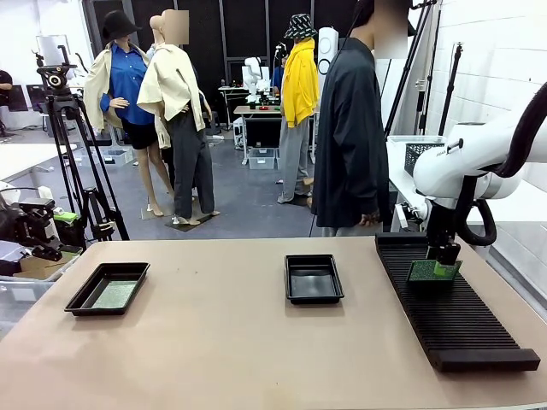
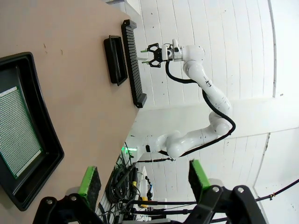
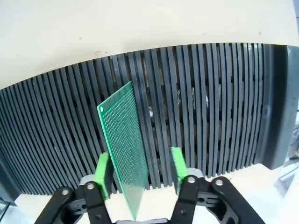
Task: Inspect and transfer BCBs to ESD trays.
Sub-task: Pick up the Blank PCB from the PCB Rack and place it in the right ESD tray.
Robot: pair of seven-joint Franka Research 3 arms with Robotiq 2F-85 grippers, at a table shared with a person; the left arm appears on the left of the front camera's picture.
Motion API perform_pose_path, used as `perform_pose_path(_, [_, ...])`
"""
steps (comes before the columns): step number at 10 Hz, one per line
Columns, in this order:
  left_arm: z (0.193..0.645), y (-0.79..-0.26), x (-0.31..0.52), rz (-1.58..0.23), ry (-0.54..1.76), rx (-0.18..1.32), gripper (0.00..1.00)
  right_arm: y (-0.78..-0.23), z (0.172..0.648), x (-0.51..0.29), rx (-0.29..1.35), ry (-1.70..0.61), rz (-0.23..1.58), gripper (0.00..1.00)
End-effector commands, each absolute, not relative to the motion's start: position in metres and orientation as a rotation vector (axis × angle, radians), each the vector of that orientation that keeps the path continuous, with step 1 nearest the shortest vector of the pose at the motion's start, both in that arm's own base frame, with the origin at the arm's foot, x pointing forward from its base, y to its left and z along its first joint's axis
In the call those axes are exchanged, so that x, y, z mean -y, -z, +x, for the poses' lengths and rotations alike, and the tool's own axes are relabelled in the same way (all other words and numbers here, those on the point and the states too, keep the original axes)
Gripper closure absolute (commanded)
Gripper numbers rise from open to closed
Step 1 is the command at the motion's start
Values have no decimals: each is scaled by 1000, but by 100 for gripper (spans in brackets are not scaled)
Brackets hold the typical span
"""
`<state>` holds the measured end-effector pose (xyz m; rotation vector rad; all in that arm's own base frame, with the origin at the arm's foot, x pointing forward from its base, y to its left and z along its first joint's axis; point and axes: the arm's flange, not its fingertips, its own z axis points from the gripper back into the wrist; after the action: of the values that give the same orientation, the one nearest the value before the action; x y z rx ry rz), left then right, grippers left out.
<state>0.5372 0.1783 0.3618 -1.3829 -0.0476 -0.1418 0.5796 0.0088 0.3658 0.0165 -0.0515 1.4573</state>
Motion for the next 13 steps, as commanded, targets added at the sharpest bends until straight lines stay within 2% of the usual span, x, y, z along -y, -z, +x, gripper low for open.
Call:
perform_pose_path(1, [537, -363, -177, -1373, 147, 46, 0, -365, 583, -12, 33, -1469, -7, 52])
perform_pose_path(7, [537, -363, -177, -1373, 147, 46, 0, -366, 583, -11, 15, -1467, 3, 98])
perform_pose_path(13, [537, -363, -177, -1373, 147, 46, 0, -367, 584, -9, -2, -1470, 19, 100])
